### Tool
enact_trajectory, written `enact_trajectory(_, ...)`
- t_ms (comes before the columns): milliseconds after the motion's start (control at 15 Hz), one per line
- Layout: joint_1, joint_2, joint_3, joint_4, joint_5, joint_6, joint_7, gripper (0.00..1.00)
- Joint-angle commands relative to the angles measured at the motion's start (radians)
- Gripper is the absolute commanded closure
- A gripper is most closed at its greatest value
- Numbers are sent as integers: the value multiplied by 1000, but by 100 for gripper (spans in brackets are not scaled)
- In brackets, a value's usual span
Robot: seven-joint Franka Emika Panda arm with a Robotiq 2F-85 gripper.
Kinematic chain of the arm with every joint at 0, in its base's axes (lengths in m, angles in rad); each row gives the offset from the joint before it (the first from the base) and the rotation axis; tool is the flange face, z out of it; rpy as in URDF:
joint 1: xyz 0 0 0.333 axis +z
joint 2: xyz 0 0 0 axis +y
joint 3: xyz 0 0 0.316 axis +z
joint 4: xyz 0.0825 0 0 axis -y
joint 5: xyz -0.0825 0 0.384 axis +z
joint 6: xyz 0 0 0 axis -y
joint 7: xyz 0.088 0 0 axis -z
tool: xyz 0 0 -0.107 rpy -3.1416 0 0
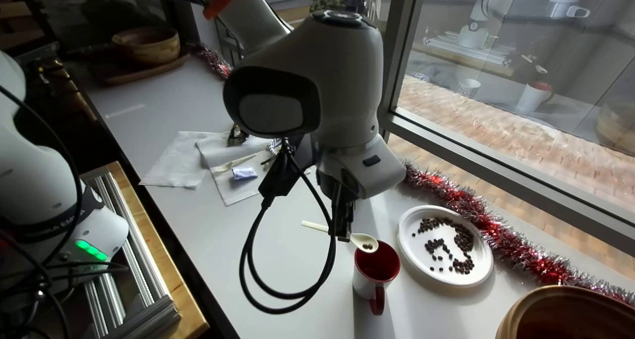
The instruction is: Use the spoon to scoop some the contents of the white plate and put them in the white mug
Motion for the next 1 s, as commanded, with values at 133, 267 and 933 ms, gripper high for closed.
enact_trajectory(133,-43,-46,-4,-41,-101,3,92,85)
enact_trajectory(267,-45,-52,-6,-44,-104,3,97,85)
enact_trajectory(933,1,74,13,59,-293,-51,204,96)
